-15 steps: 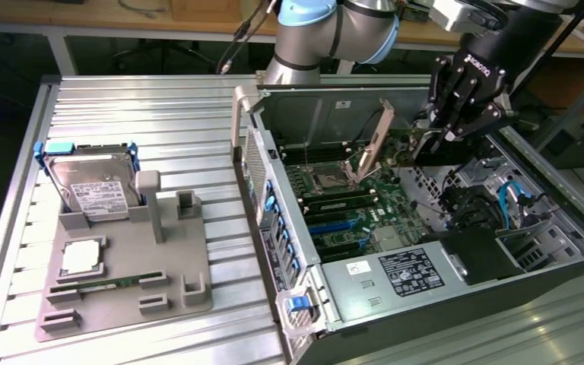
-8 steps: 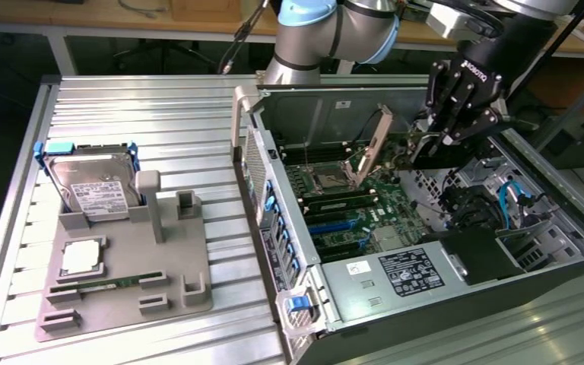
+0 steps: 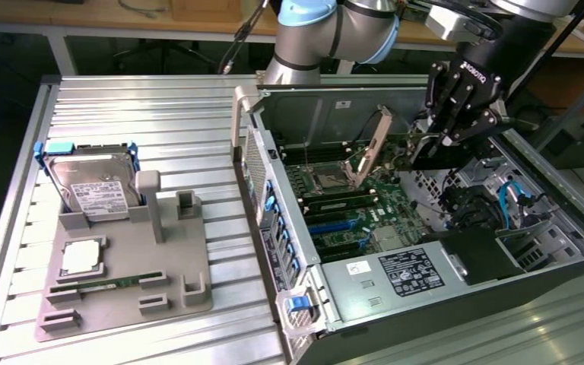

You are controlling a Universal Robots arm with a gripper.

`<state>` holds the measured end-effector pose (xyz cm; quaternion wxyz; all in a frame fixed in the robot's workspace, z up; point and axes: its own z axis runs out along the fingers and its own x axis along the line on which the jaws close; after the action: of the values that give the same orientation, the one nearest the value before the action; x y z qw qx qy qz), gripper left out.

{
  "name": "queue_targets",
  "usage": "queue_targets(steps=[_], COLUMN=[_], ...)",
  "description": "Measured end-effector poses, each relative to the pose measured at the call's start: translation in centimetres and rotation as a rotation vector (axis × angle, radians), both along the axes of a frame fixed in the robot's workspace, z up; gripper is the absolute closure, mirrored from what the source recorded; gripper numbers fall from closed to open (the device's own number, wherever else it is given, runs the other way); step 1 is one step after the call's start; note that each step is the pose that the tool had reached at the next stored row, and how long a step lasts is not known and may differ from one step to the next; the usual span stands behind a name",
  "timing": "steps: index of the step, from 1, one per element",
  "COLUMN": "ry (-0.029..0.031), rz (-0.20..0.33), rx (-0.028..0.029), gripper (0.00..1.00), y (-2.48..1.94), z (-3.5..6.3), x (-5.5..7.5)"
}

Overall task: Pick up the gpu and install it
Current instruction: 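Insert the gpu into the slot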

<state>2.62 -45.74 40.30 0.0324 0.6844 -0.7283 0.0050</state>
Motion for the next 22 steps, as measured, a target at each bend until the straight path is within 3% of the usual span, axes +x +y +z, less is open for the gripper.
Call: queue_targets(steps=[22], ry=[-0.0010], rz=[-0.008], rx=[0.0000], gripper=[0.73], y=[0.06], z=[-0.70], x=[-0.55])
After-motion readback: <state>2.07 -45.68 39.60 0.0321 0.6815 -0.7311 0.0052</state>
